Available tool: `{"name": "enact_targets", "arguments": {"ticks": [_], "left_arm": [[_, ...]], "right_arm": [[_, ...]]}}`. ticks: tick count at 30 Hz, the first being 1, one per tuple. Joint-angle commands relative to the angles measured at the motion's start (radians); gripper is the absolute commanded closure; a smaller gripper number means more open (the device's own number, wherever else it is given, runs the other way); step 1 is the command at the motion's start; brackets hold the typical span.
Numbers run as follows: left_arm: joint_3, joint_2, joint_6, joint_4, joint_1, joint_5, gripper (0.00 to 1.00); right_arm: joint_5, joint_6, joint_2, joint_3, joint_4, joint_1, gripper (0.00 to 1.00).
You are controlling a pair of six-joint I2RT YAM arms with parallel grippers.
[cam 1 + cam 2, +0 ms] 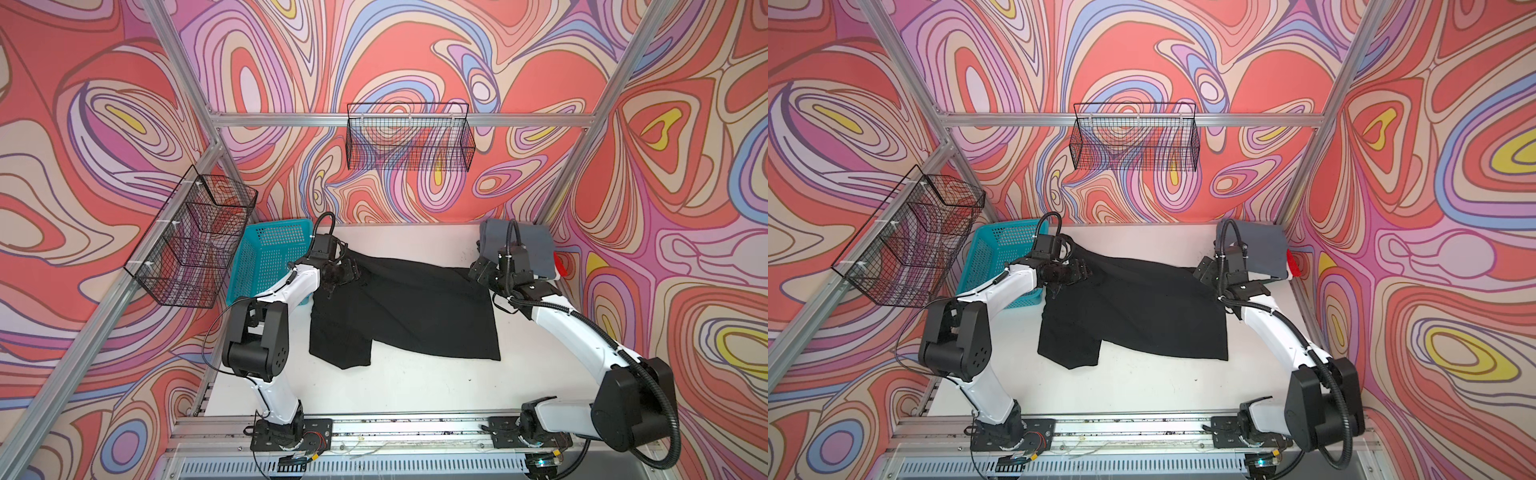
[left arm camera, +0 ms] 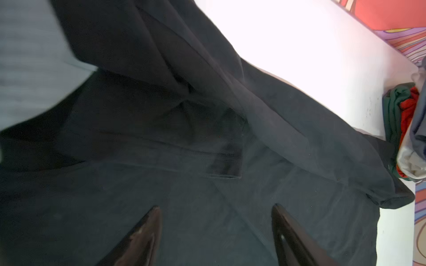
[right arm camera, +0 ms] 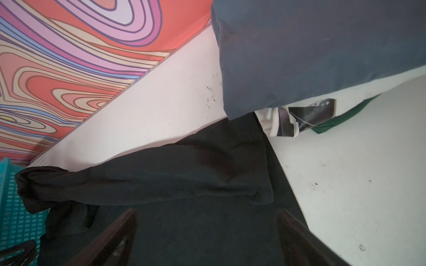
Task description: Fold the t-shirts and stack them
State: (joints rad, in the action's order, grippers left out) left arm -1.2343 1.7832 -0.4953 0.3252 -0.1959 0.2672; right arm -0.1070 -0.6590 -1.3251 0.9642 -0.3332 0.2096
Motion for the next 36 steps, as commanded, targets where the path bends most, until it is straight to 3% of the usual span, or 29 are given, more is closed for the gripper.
{"name": "enact_targets", "arguments": {"ticks": [1, 20, 28, 32, 36], "left_arm": [[-0.026, 0.050, -0.009, -0.031, -0.027, 0.043, 0.27], [-0.165, 0.239, 0.033, 0.017, -0.083, -0.021, 0.43], [-0.207, 0.272, 0.052, 0.047, -0.088, -0.051, 0.62], [-0.223, 0.281, 0.062, 0.058, -0.088, -0.047, 0.84], [-0.232, 0.288, 0.067, 0.064, -0.089, -0.047, 0.94]], "right_arm": [[0.022, -0.001, 0.022, 0.001, -0.038, -0.003, 0.02], [0.007, -0.013, 0.024, -0.074, -0.040, -0.003, 0.02], [0.009, -0.011, 0.044, -0.090, -0.039, -0.003, 0.02], [0.010, -0.011, 0.046, -0.096, -0.041, -0.004, 0.02], [0.008, -0.008, 0.046, -0.101, -0.041, -0.003, 0.02]]}}
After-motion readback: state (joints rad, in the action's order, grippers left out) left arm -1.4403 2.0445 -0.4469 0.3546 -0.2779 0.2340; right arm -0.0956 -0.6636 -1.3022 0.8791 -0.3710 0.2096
